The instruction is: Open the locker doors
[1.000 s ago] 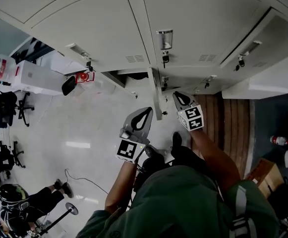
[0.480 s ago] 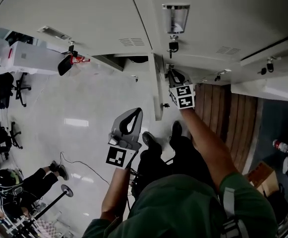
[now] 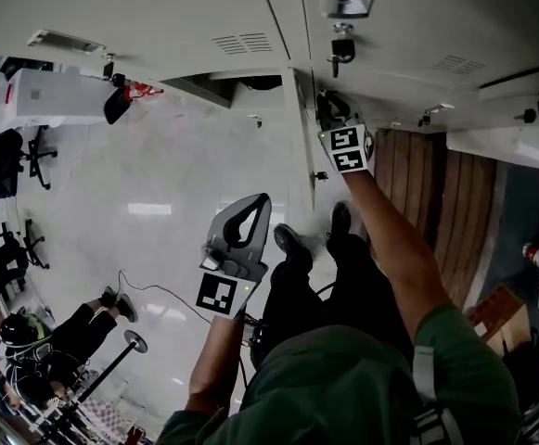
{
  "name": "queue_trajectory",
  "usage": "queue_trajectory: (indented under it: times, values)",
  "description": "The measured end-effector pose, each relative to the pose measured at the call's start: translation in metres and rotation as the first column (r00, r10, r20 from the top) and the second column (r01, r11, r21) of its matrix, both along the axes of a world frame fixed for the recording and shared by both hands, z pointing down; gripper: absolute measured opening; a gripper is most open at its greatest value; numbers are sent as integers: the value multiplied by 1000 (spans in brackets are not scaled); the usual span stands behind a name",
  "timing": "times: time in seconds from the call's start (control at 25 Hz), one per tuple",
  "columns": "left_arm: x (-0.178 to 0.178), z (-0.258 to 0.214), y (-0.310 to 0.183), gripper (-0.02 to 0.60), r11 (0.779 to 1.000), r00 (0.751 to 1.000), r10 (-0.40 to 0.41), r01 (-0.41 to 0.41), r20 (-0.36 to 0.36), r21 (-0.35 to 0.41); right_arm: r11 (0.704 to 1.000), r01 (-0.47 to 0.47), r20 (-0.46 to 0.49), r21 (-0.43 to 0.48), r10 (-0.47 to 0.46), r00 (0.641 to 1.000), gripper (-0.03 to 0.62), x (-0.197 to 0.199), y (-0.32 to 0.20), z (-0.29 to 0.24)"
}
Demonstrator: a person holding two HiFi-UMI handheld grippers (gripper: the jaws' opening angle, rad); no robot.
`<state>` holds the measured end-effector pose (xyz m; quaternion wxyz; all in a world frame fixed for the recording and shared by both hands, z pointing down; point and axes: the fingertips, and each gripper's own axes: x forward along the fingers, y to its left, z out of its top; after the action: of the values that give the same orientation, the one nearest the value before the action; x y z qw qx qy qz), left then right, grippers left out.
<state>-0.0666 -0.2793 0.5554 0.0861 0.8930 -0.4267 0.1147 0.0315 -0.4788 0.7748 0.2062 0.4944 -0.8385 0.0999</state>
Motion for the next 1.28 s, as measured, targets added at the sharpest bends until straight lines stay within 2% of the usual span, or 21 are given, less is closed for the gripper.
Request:
queue_trajectory:
  times: [0.2, 0.4, 0.56, 0.72, 0.88, 1.0, 1.04, 1.08, 1.12, 1.28]
  values:
    - [5, -3, -6, -9, 999, 999, 43, -43, -15, 9, 998, 68, -12, -16, -68, 998, 21, 1, 25, 1]
    - [22, -17, -9, -9, 993, 992, 118, -116, -51, 27, 990, 138, -10, -18, -138, 990, 21, 5, 77, 1]
    - [47, -34, -8, -9, 977, 974, 210, -206, -83, 55, 984, 176, -34, -28, -177, 984, 21, 19, 120, -1]
    - [71, -41, 2, -9, 950, 946, 308, -302, -96, 74, 985, 169, -81, -28, -171, 982, 21, 37, 154, 0]
    - [88, -37, 16, -9, 925, 919, 378, -373, -109, 67, 995, 83, -100, -58, -88, 991, 21, 62, 180, 4]
    - [92, -38, 27, -9, 910, 904, 414, -409, -105, 65, 995, -52, -124, -80, 42, 991, 24, 78, 200, 7]
    - [91, -39, 29, -9, 907, 902, 420, -416, -102, 63, 991, -114, -123, -76, 104, 987, 82, 82, 205, 6]
    - [90, -39, 29, -9, 906, 901, 423, -419, -98, 62, 982, -175, -112, -71, 166, 980, 185, 83, 207, 3]
    - [88, -39, 29, -9, 905, 900, 425, -421, -96, 62, 972, -227, -96, -65, 220, 971, 229, 81, 207, 0]
    - [80, -40, 24, -9, 908, 903, 418, -413, -94, 70, 931, -358, -45, -71, 356, 934, 247, 62, 194, -10]
